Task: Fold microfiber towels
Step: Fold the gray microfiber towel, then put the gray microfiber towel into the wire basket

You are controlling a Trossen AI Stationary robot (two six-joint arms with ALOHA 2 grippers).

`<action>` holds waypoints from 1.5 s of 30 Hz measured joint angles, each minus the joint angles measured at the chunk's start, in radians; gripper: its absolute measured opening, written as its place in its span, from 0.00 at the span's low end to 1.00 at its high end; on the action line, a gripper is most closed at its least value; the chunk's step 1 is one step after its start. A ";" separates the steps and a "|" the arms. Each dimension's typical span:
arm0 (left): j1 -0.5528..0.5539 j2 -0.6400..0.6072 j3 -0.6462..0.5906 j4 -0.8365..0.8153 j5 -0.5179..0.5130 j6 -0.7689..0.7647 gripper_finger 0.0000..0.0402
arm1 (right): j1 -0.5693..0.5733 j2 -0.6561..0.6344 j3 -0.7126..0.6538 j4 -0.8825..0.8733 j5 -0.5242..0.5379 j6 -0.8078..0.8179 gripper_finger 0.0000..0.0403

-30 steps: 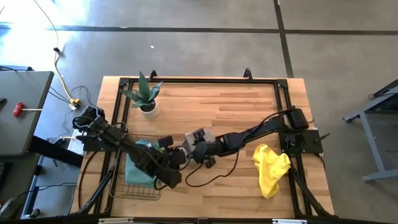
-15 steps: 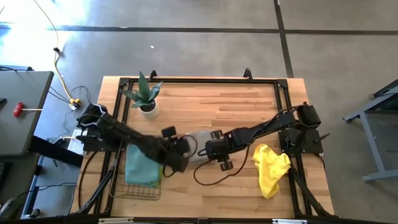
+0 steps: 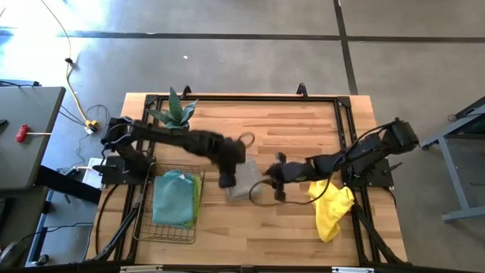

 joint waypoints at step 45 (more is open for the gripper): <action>-0.005 0.164 0.001 0.011 -0.015 -0.105 0.23 | 0.001 -0.073 0.051 -0.441 0.202 -0.070 0.32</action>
